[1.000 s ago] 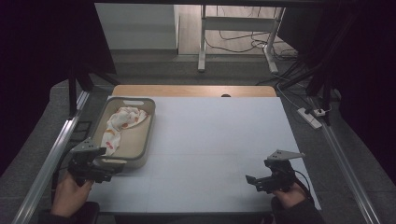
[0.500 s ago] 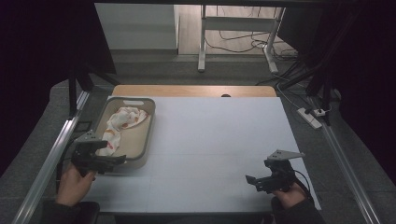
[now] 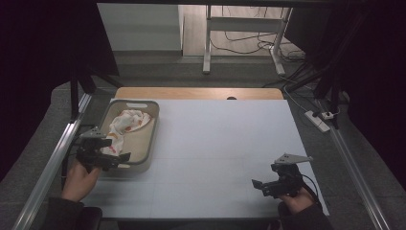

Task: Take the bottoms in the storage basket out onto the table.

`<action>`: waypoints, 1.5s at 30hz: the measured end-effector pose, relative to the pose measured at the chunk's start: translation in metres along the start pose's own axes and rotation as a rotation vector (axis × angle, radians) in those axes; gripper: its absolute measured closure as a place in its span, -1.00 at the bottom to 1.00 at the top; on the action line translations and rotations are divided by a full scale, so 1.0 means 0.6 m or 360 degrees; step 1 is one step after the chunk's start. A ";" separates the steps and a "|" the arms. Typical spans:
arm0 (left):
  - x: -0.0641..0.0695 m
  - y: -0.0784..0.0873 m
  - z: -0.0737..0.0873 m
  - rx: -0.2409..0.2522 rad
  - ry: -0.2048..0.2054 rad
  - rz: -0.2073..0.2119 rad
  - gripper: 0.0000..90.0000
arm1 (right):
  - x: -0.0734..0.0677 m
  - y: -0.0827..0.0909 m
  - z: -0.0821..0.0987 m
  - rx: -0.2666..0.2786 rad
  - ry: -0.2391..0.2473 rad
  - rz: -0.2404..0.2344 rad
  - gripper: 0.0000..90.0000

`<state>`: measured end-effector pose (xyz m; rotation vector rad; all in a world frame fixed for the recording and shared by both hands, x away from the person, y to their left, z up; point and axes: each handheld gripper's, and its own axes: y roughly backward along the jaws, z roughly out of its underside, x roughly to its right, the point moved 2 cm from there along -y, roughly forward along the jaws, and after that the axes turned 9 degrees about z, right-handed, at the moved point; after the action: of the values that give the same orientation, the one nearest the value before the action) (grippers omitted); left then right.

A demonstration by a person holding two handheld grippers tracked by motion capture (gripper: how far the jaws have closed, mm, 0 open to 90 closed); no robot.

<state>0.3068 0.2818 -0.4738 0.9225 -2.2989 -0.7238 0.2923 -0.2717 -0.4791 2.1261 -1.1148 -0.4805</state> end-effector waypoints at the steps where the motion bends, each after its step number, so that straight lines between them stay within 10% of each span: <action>1: -0.005 -0.001 -0.004 0.0003 0.0015 0.0002 -1.00 | 0.000 0.000 0.000 0.0000 -0.0005 -0.0001 -0.98; 45: -0.121 -0.037 -0.071 -0.0086 0.0122 -0.0187 -1.00 | 0.000 -0.001 0.000 -0.0005 -0.0010 0.0000 -0.98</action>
<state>0.3890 0.3098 -0.4791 1.0492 -2.1627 -0.7822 0.2927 -0.2716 -0.4793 2.1230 -1.1167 -0.4891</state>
